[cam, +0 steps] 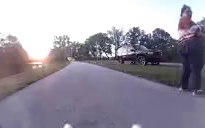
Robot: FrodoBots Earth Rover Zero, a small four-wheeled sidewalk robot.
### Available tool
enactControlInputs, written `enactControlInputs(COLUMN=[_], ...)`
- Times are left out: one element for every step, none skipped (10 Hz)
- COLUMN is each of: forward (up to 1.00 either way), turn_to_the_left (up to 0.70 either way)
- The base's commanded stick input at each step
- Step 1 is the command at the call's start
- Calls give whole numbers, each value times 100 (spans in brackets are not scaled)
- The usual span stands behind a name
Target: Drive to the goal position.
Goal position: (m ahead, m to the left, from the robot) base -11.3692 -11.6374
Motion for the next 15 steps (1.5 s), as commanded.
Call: enactControlInputs(forward=[0, 0, 0, 0, 0, 0, 0, 0, 0, 0, 0, 0, 0, 0, 0], turn_to_the_left=[-100, -100, -100, -100, -100, -100, -100, -100, -100, -100, -100, -100, -100, -100, -100])
